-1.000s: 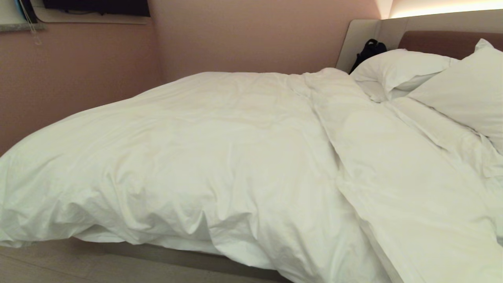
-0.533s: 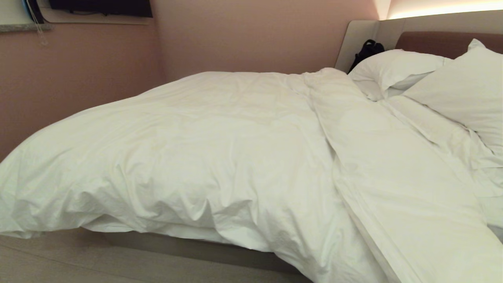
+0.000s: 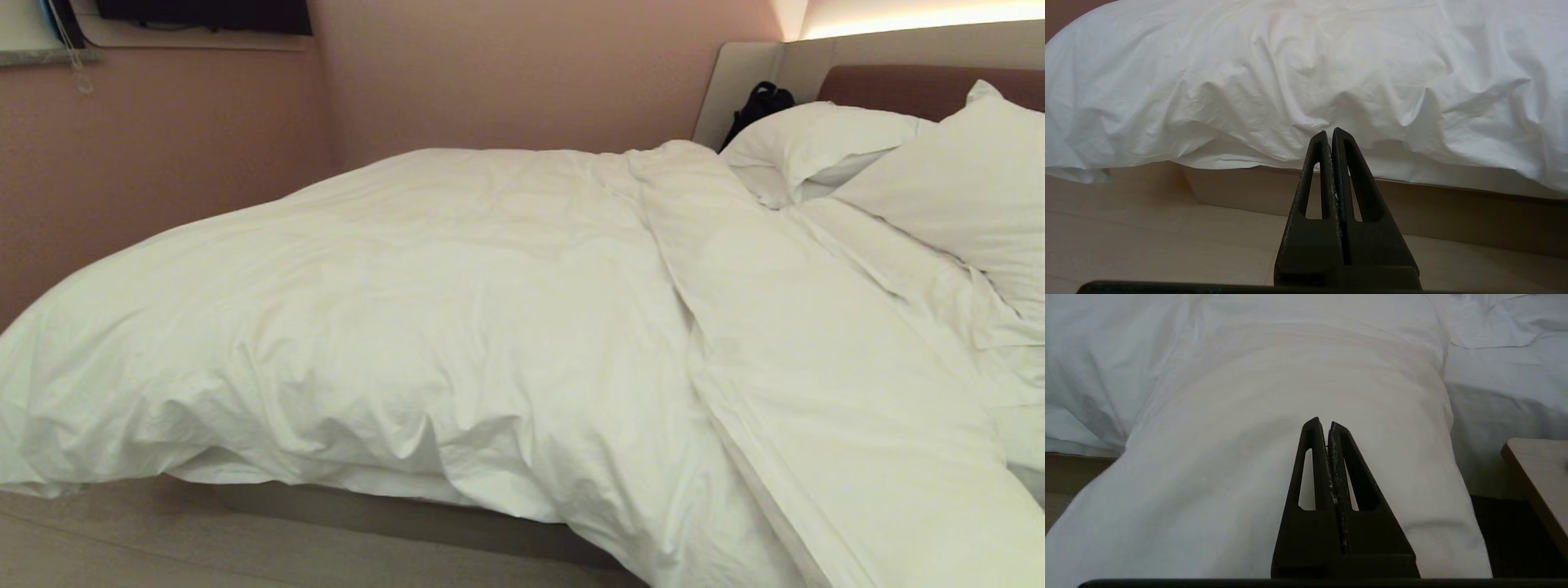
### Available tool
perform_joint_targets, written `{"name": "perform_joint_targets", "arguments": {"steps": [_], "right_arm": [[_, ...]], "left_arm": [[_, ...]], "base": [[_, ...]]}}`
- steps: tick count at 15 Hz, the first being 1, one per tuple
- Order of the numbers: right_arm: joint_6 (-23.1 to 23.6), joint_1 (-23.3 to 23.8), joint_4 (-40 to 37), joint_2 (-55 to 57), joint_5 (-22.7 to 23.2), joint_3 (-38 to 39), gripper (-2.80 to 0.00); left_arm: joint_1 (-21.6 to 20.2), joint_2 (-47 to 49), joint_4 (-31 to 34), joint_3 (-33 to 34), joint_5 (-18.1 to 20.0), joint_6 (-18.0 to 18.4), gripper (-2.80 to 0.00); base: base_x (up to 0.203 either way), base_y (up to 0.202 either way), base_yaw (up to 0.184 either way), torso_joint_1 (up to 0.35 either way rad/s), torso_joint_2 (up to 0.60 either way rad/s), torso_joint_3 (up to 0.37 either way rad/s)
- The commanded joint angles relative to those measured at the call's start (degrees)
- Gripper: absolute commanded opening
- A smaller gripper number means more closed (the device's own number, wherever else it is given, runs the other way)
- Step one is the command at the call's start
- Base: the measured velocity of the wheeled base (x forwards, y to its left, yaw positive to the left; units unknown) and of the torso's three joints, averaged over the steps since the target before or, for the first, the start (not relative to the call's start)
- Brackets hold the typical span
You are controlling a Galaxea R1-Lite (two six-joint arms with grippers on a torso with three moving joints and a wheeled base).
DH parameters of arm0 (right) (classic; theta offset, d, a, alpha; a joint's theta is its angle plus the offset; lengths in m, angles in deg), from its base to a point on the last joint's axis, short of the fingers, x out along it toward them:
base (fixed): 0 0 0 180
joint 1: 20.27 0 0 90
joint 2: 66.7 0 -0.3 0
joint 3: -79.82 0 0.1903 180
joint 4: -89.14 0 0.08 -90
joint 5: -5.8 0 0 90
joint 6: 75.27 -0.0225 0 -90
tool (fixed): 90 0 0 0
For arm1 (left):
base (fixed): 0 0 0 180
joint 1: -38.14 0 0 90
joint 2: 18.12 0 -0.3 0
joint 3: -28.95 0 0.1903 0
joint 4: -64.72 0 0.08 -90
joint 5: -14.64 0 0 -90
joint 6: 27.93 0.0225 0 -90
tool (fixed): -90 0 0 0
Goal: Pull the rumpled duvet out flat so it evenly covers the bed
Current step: Flatten the corners of the folded blanket
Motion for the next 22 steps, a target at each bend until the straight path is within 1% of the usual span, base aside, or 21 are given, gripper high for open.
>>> {"name": "perform_joint_targets", "arguments": {"steps": [1, 3, 6, 9, 11, 15, 18, 20, 22], "right_arm": [[0.1, 0.0, 0.0, 0.0, 0.0, 0.0, -2.80], [0.3, 0.0, 0.0, 0.0, 0.0, 0.0, -2.80], [0.3, 0.0, 0.4, 0.1, 0.3, -0.7, -2.80], [-0.2, 0.0, 0.0, 0.0, 0.9, -9.5, -2.80], [-0.4, 0.0, -0.2, 0.1, 1.1, -12.9, -2.80], [-0.4, 0.0, -0.2, 0.1, 1.1, -13.0, -2.80], [-0.8, 0.0, -0.6, 0.1, 1.1, -11.8, -2.80], [-1.9, 0.0, -0.9, 0.1, 1.2, -9.5, -2.80], [-2.2, 0.0, -0.7, 0.1, 1.3, -6.6, -2.80]], "left_arm": [[0.0, 0.0, 0.0, 0.0, 0.0, 0.1, -2.80], [0.0, 0.0, 0.0, 0.0, 0.1, 0.1, -2.80], [0.0, 0.0, 0.0, 0.0, 0.1, 0.2, -2.80], [0.0, 0.0, 0.0, 0.0, 0.0, 0.3, -2.80], [0.0, 0.0, 0.0, 0.0, -0.1, 0.5, -2.80], [0.0, 0.0, 0.1, 0.0, -0.1, 0.4, -2.80], [0.0, 0.0, 0.0, 0.0, 0.1, 0.1, -2.80], [0.0, 0.0, 0.0, 0.0, 0.1, 0.1, -2.80], [0.0, 0.0, 0.0, 0.0, 0.1, 0.0, -2.80]], "base": [[0.000, 0.000, 0.000, 0.000, 0.00, 0.000], [0.001, 0.055, -0.005, 0.004, 0.00, -0.002], [0.000, 0.181, -0.002, 0.000, 0.00, 0.002], [0.000, 0.060, 0.002, 0.001, 0.00, 0.004], [0.000, 0.000, 0.000, 0.000, 0.00, 0.000], [-0.001, 0.012, 0.003, 0.003, 0.00, 0.002], [-0.001, 0.140, 0.002, 0.003, 0.00, 0.003], [0.000, 0.169, 0.001, 0.003, 0.00, 0.004], [0.000, 0.046, 0.000, 0.002, 0.00, 0.001]]}}
